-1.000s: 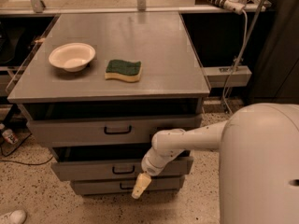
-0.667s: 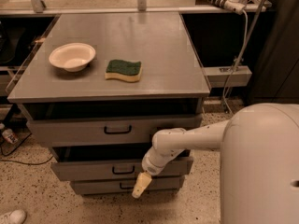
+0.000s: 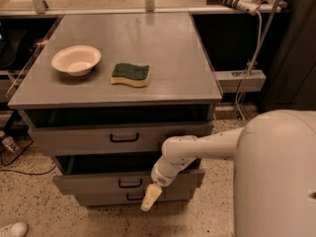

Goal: Open middle drawer

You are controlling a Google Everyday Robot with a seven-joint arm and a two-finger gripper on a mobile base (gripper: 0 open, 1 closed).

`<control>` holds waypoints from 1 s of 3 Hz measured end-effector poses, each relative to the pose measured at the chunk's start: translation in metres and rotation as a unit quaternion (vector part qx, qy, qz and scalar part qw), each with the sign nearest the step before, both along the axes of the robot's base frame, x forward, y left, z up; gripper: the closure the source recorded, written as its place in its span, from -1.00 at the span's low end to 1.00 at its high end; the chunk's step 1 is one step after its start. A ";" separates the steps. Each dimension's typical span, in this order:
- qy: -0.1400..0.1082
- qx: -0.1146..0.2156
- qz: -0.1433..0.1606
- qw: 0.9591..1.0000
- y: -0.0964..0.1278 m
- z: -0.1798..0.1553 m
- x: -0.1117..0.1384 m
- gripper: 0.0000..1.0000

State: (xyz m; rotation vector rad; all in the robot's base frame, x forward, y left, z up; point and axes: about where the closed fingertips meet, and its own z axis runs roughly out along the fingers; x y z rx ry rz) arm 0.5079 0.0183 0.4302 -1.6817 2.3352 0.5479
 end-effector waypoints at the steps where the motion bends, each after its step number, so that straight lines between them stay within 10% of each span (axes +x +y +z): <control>1: 0.014 0.002 -0.001 1.000 0.000 -0.004 -0.011 -1.00; 3: 0.029 0.001 -0.002 1.000 -0.003 -0.005 -0.030 -1.00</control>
Offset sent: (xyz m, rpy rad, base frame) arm -0.0964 -0.0087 -0.0233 -0.0036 0.1624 -0.0174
